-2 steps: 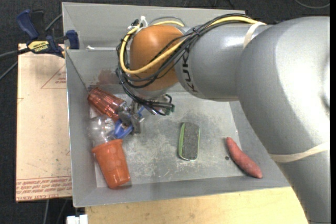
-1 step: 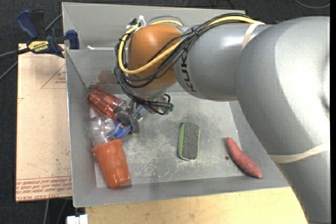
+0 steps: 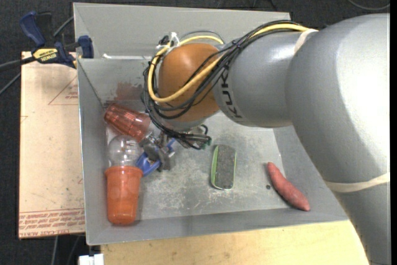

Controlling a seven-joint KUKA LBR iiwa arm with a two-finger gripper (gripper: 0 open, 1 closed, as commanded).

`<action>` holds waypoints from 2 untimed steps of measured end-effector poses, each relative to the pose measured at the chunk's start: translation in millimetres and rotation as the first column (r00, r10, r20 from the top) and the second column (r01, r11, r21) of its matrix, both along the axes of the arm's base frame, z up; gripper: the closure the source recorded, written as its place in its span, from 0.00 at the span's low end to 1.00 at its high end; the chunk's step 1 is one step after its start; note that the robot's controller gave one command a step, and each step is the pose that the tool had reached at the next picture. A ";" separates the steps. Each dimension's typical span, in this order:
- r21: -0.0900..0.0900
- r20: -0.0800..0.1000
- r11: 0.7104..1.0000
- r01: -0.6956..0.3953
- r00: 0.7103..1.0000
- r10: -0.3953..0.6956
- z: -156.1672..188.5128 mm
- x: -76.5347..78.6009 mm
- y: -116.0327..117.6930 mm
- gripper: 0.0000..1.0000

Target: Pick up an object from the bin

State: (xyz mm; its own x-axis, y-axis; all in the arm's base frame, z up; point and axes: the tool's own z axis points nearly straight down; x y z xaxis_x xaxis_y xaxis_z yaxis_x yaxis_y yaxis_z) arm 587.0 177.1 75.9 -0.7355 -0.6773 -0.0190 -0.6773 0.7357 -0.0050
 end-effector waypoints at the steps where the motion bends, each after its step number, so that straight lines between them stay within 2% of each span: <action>1: 0.000 0.002 1.000 -0.007 1.000 0.007 96.7 40.2 10.8 1.00; 2: 0.000 -0.008 1.000 0.003 1.000 -0.003 74.4 -43.7 -22.4 1.00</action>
Offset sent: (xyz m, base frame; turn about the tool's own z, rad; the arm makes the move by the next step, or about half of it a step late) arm -0.0400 -0.0225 0.0770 0.0035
